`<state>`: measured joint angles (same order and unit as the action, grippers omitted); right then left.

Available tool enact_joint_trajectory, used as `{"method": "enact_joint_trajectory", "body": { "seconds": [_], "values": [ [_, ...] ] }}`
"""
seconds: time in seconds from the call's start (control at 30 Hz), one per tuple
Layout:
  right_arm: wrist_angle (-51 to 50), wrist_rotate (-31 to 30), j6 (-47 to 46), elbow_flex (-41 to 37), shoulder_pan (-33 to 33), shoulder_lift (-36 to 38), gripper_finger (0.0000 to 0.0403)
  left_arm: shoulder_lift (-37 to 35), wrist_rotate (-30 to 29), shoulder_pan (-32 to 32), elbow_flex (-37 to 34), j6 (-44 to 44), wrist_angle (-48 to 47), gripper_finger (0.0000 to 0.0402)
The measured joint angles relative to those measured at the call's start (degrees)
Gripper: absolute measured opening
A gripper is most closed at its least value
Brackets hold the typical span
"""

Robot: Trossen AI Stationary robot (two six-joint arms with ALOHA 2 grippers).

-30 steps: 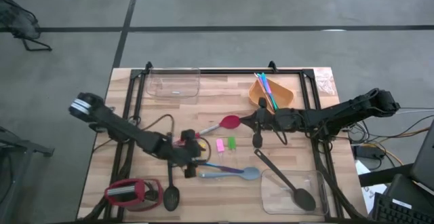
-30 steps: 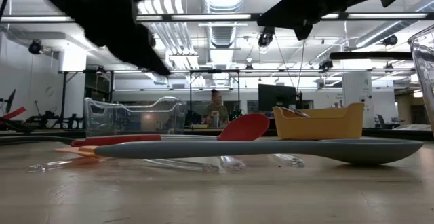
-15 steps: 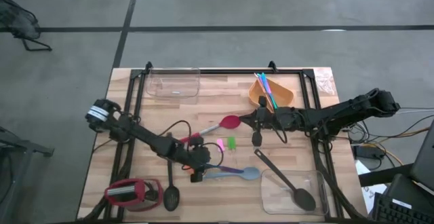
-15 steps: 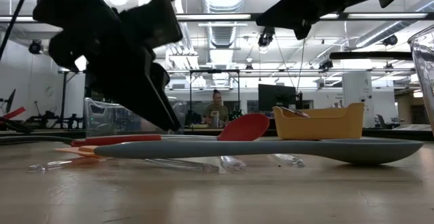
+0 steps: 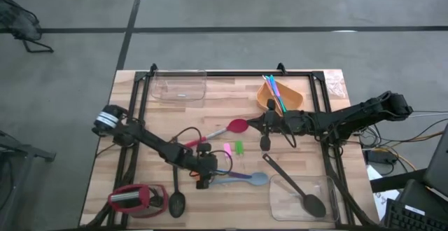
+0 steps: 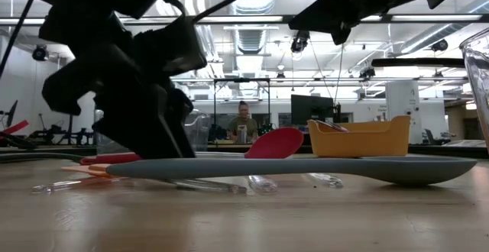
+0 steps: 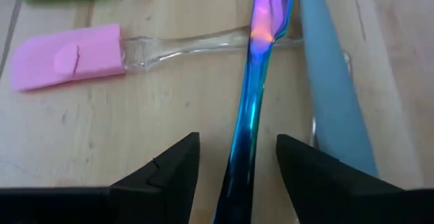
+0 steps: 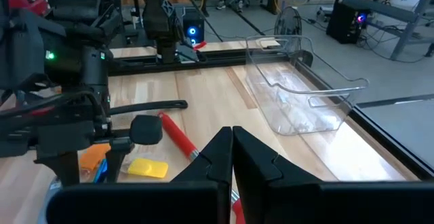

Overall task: Pick & Place Kitchen Items
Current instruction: Put the blue knife into the yellow bin

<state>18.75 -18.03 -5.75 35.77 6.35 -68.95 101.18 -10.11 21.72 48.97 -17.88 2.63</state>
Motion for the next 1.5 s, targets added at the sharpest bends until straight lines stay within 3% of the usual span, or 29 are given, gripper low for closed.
{"method": "enact_joint_trajectory", "body": {
  "seconds": [0.17,0.43,0.9,1.0,1.13,1.33,1.5],
  "values": [
    [-0.1,0.0,0.0,0.0,0.0,0.0,0.0008,0.3,-0.4,0.0,0.0,0.0,0.4,0.0168],
    [-0.1,0.0,0.0,0.0,0.0,0.0,0.0008,-0.2,0.8,-0.4,0.0,2.0,0.2,0.0043],
    [-0.1,0.0,0.1,0.0,0.0,0.0,0.0008,-3.0,0.3,-1.9,1.6,5.0,-0.6,0.0042],
    [-0.1,0.0,-2.8,0.0,0.0,0.0,0.0008,-4.9,-3.4,-2.1,3.0,6.6,-6.1,0.0042],
    [-0.6,1.1,-9.9,0.0,0.0,0.2,0.0009,-7.4,-14.3,-2.1,5.7,9.0,-16.1,0.0042],
    [-1.4,17.6,-19.1,0.0,-1.7,0.3,0.0018,-9.3,-23.4,-1.8,8.6,15.0,-21.6,0.0042],
    [-5.9,20.9,-22.4,0.6,-2.5,0.3,0.0055,-9.4,-27.8,-1.7,10.2,22.0,-21.7,0.0042]
  ]
}}
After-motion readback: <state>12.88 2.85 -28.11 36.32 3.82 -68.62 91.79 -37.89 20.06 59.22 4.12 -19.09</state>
